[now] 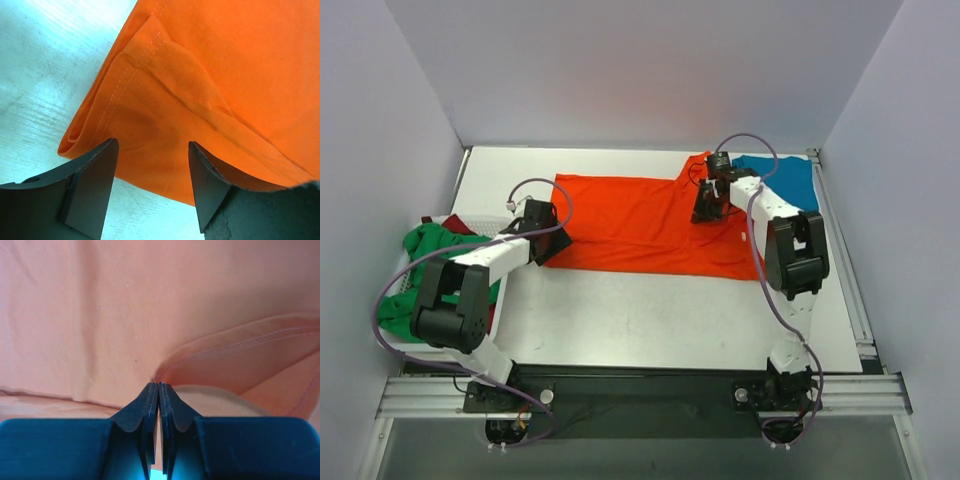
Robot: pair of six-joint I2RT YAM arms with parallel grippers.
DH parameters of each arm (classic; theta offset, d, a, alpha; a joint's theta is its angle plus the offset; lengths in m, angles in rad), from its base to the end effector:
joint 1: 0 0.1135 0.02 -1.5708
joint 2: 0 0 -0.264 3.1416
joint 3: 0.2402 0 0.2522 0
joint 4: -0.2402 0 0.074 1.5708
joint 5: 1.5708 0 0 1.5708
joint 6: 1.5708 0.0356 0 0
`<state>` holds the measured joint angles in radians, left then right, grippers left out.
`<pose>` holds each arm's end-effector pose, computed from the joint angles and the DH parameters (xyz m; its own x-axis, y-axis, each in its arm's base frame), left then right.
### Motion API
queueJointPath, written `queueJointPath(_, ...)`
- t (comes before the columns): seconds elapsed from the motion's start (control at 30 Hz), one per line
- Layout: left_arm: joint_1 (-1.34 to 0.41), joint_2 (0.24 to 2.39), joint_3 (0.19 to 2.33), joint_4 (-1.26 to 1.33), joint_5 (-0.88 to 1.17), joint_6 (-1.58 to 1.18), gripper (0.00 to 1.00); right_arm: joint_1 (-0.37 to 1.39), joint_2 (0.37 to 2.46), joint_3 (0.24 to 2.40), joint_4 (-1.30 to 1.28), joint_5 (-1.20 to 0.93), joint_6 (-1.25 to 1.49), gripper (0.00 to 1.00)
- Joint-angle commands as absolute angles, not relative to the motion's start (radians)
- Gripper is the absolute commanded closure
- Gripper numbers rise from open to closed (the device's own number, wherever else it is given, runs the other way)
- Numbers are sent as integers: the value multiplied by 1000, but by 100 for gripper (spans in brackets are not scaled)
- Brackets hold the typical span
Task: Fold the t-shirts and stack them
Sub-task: Fold the flattened tshirt in 1/3 of the way
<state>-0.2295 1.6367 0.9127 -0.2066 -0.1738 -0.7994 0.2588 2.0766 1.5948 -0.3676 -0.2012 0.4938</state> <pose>0.3186 -0.0681 0.1722 -0.6330 -0.5773 -0.5159 -0.4738 0.8158 -0.3316 0.4474 0.1258 0.2023 -0.8185 0.2637 -0.5104 0.0109 0.8954 0.4452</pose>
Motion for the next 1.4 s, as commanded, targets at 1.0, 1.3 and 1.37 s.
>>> queueJointPath(1.0, -245, 1356, 778, -299, -294, -818, 29, 103, 1364, 880, -269, -175, 689, 66)
queueJointPath(1.3, -244, 1386, 719, -241, -374, -833, 36, 2, 1195, 572, -158, -229, 704, 66)
queueJointPath(1.37, -244, 1422, 738, -235, -383, -836, 39, -43, 1200, 543, -132, -238, 700, 66)
